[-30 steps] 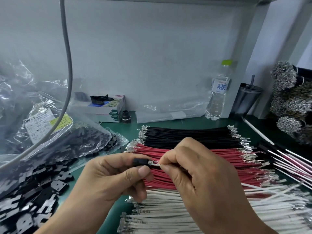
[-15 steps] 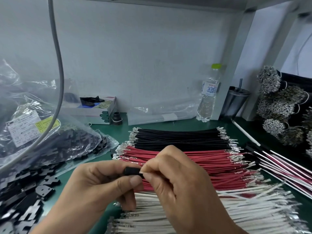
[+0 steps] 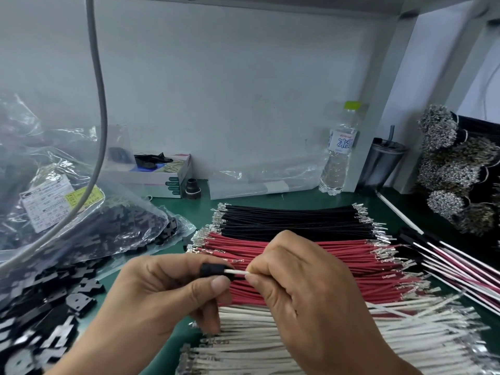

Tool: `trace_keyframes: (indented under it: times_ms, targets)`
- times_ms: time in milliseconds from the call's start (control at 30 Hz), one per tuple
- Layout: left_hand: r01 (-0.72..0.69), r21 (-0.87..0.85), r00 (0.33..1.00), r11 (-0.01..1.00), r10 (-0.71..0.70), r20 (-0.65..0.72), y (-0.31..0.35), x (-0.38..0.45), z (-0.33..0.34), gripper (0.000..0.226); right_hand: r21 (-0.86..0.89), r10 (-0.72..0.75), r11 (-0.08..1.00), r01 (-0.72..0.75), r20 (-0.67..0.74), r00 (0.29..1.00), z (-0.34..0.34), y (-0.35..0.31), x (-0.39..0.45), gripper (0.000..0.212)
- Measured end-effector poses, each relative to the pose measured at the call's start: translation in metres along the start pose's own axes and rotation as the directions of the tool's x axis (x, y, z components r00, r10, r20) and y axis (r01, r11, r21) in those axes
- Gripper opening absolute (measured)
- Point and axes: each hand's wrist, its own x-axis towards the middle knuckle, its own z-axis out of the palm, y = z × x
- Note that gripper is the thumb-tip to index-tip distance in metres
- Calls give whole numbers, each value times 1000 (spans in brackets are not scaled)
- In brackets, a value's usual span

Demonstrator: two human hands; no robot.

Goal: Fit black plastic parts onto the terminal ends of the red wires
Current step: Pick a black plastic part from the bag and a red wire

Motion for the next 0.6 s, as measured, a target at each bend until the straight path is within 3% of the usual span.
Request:
trace_keyframes:
  times_ms: [200,267,400,467,533,600]
  targets:
    - [-39,-32,999,999,39,23,1,-1,1,36,-42,-41,998,40,-26,999,-3,2,1,23]
    - [-48,-89,999,995,50,19,4,0,1,44,-80,-46,996,43,-35,998,-9,5,3,23]
    - [-75,-182,995,980,61,-84,10,1,-7,64,-101,92,991,-84,74,993,-22,8,7,31]
    - [-85,-175,992,981,67,-107,14,1,-16,69,-137,78,988,-72,38,996,-32,7,11,31]
    - [-110,-87,990,990,102,-93,19,1,-26,66,-160,47,985,-58,-71,996,-52,15,17,27]
    - [-142,273,969,952,190,-160,20,2,-46,49,-215,41,974,-68,-129,991,-82,33,24,24]
